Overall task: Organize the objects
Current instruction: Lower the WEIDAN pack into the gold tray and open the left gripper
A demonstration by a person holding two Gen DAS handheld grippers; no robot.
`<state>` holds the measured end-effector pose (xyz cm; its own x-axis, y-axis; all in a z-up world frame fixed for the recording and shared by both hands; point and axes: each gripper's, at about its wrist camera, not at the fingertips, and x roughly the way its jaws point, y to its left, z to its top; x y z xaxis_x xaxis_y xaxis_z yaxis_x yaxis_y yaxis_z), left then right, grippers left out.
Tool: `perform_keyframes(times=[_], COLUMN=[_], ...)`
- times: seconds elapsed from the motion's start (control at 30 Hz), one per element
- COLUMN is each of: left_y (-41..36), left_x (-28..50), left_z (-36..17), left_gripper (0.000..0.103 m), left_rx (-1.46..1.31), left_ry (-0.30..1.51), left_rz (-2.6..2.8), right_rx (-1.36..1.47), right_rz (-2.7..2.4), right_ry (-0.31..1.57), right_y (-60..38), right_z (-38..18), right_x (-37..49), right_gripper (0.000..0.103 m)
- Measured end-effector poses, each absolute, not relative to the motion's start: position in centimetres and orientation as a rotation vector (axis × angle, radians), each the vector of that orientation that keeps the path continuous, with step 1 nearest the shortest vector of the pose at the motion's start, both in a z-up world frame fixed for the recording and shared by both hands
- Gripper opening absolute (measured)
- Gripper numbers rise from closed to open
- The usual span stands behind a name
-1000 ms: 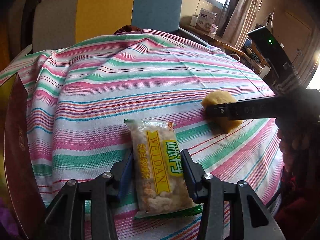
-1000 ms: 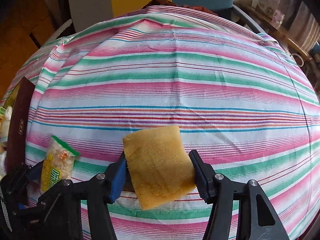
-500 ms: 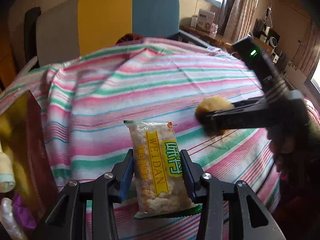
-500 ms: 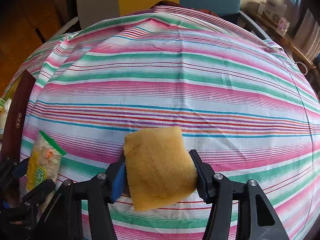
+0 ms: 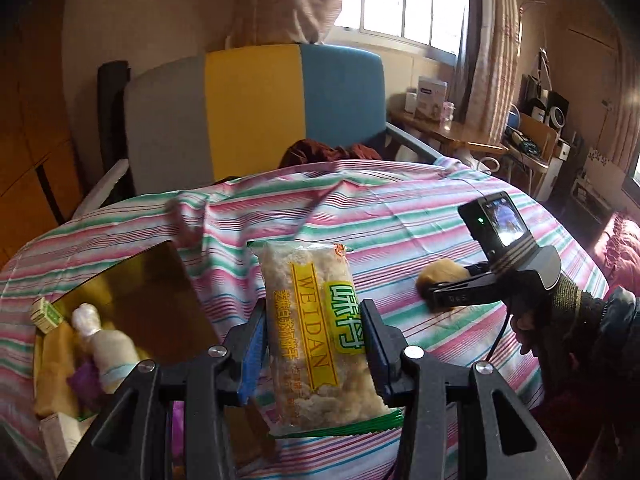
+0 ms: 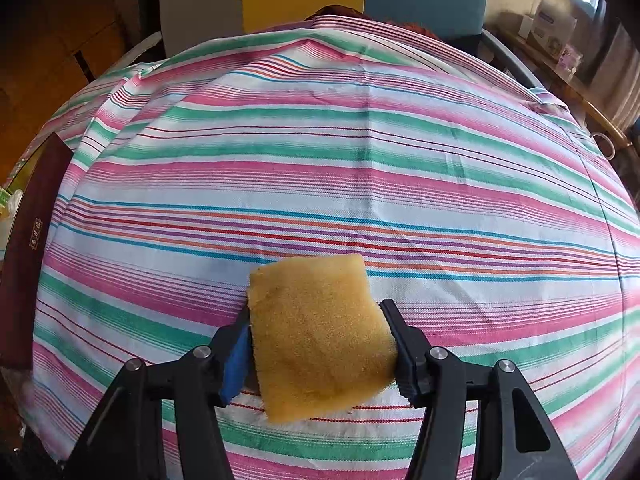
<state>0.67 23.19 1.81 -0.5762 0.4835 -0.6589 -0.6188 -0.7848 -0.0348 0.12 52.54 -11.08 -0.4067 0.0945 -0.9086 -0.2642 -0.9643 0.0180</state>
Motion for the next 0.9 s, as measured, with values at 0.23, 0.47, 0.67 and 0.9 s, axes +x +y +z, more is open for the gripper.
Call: perform_keyframes(times=[0.23, 0.47, 0.67, 0.9], left_y=[18.7, 14.9, 10.7, 3.3], left_x=[-0.3, -1.7, -3.5, -6.9], left_z=[1.9, 0.9, -0.8, -2.5], left_gripper=[0.044, 0.044, 0.044, 0.044], left_rx=[-0.917, -0.980, -1.081, -1.227], left_ry=[0.226, 0.167, 0.027, -0.293], left_rz=[2.411, 2.474, 2.469, 2.471], right_rx=[-1.560, -1.551, -1.546, -1.546], right_rz=[2.463, 2.464, 2.465, 2.463], right_ry=[0.219, 0.211, 0.206, 0.186], right_y=[52.4, 52.3, 52.3, 52.1], right_z=[-11.1, -11.2, -11.2, -11.2], right_x=[0.3, 0.3, 0.3, 0.3], right_gripper=[0.061, 0.061, 0.061, 0.061])
